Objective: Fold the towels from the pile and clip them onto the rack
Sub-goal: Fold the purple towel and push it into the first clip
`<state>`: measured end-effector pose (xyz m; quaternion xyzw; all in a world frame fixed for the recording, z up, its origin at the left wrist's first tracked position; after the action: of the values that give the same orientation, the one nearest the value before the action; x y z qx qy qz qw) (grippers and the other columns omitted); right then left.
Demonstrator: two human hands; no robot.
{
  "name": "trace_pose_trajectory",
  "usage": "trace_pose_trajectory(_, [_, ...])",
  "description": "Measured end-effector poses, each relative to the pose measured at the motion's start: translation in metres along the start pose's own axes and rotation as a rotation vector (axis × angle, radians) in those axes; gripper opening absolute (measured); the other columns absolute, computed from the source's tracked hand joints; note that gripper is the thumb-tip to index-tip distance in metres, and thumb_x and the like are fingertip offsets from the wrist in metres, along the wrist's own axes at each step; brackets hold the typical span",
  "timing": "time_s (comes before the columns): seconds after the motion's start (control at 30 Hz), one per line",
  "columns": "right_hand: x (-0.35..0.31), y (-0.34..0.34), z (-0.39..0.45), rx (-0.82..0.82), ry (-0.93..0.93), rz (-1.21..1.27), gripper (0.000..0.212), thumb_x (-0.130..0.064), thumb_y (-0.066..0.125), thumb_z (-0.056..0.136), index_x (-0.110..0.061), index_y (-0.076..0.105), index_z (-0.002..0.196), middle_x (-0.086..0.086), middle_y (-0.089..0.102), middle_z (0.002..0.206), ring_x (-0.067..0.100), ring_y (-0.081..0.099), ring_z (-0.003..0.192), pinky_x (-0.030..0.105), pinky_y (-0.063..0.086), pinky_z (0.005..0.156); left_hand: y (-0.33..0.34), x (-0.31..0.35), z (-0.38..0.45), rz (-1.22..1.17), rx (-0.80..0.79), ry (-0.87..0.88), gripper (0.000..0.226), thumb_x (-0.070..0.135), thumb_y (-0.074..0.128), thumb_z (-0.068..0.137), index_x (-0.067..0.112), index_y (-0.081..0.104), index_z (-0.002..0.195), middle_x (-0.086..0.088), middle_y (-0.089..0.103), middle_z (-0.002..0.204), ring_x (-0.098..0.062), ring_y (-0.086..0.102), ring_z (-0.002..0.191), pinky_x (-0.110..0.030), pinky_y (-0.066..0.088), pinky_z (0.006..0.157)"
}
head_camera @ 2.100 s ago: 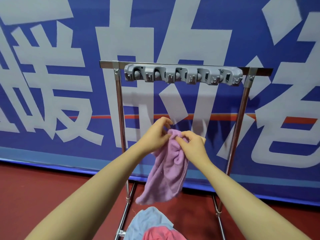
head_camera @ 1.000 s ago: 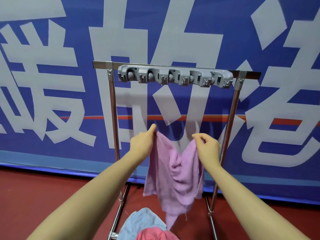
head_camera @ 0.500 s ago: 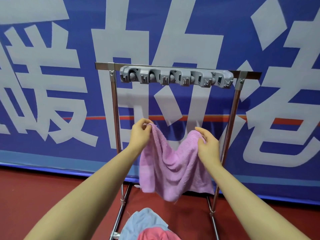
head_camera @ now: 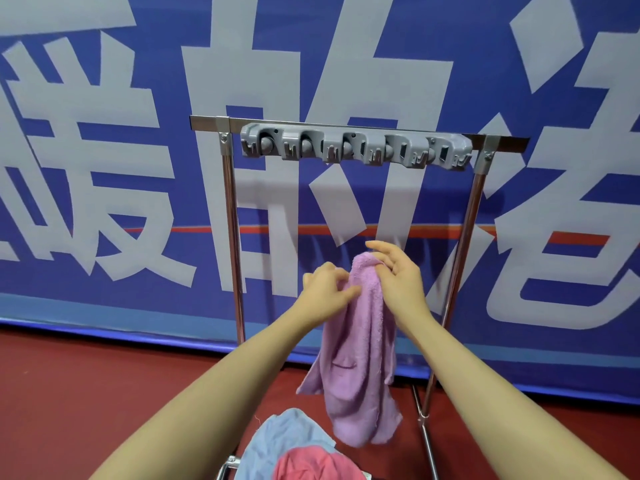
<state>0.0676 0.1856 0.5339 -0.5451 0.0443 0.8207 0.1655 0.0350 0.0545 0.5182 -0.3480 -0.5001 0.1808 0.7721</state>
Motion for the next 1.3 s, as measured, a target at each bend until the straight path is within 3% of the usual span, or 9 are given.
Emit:
trace_pose_trajectory(0.17, [-0.001,-0.01,-0.002,0.001,0.022,-0.109,0.028,0.005,0.045,0.087,-0.014,0.065,0.094,-0.003,0.068,0.093,0.006,0.063,0.087,0.012,0.049,0.073,-0.01,0.001,0.001,0.113,0.215,0.149,0.023,0.021,0.052,0.093,0.01,0.07,0.082,0.003,0.052,0.076,-0.017,0.046,0.081,-0.031,0.027,0.077])
trace_pose_trajectory(0.23, [0.004,-0.012,0.0,0.016,0.094,-0.2,0.015,-0.012,0.052,0.09,-0.006,0.064,0.083,0.002,0.066,0.082,0.01,0.059,0.075,0.02,0.048,0.07,-0.012,0.005,0.0,0.219,0.253,0.235,0.022,0.017,0.049,0.093,0.01,0.069,0.086,-0.003,0.055,0.082,-0.02,0.047,0.085,-0.03,0.024,0.074])
trace_pose_trajectory(0.33, [0.019,-0.006,-0.002,-0.016,0.273,-0.296,0.048,-0.042,0.056,0.089,0.003,0.056,0.072,0.015,0.063,0.07,0.009,0.059,0.057,0.024,0.05,0.064,-0.014,0.011,-0.002,0.31,0.329,0.323,0.023,0.012,0.048,0.087,0.008,0.068,0.08,-0.004,0.054,0.077,-0.024,0.05,0.078,-0.028,0.023,0.072])
trace_pose_trajectory(0.43, [0.027,0.002,-0.006,-0.086,0.435,-0.377,0.055,-0.059,0.049,0.086,-0.01,0.056,0.061,0.001,0.061,0.06,0.009,0.055,0.057,0.027,0.045,0.075,-0.016,0.015,-0.004,0.396,0.42,0.403,0.015,0.008,0.056,0.08,0.011,0.069,0.072,-0.001,0.055,0.069,-0.023,0.052,0.067,-0.027,0.022,0.066])
trace_pose_trajectory(0.57, [0.022,0.016,-0.009,-0.13,0.472,-0.148,0.044,-0.043,0.054,0.091,-0.009,0.055,0.063,0.004,0.054,0.061,0.012,0.046,0.056,0.014,0.04,0.06,-0.02,0.009,-0.005,0.462,0.437,0.454,0.016,0.009,0.058,0.079,0.014,0.069,0.068,0.002,0.055,0.067,-0.021,0.053,0.063,-0.026,0.021,0.065])
trace_pose_trajectory(0.73, [0.012,0.023,-0.005,0.007,0.334,-0.077,0.034,-0.025,0.062,0.088,0.001,0.056,0.067,0.012,0.037,0.069,0.019,0.035,0.065,0.021,0.035,0.059,-0.029,-0.006,-0.003,0.446,0.378,0.338,0.02,0.011,0.053,0.086,0.013,0.072,0.081,-0.002,0.058,0.079,-0.024,0.054,0.078,-0.024,0.014,0.069])
trace_pose_trajectory(0.9, [0.01,0.018,-0.006,0.126,0.377,0.1,0.022,-0.019,0.065,0.087,0.001,0.068,0.081,0.003,0.062,0.075,0.01,0.055,0.07,0.017,0.041,0.063,-0.048,-0.023,0.004,0.411,0.339,0.136,0.023,0.011,0.051,0.09,0.014,0.074,0.091,-0.005,0.063,0.09,-0.027,0.057,0.085,-0.03,0.029,0.075])
trace_pose_trajectory(1.03, [0.009,-0.001,-0.003,0.254,0.342,0.128,0.007,-0.015,0.065,0.087,-0.014,0.072,0.084,-0.005,0.068,0.084,0.007,0.061,0.081,0.02,0.047,0.07,-0.07,-0.034,0.004,0.109,0.442,-0.004,0.023,0.008,0.052,0.091,0.007,0.073,0.099,-0.009,0.071,0.101,-0.026,0.064,0.094,-0.03,0.048,0.084])
trace_pose_trajectory(1.3, [0.005,-0.041,0.006,0.547,0.207,-0.06,0.014,-0.015,0.042,0.097,-0.01,0.052,0.089,-0.009,0.05,0.075,0.007,0.047,0.067,0.024,0.039,0.059,-0.093,-0.065,0.011,-0.406,0.541,-0.312,0.03,0.002,0.043,0.094,0.011,0.071,0.1,0.0,0.067,0.102,-0.007,0.056,0.084,-0.025,0.046,0.081])
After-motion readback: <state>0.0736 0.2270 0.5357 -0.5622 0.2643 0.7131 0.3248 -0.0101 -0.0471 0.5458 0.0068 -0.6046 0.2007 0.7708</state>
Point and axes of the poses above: each hand's wrist, its own z-axis towards the middle knuckle, its own y-axis out of the palm, x = y × z, the point moved 5 cm from there along z, towards the middle knuckle
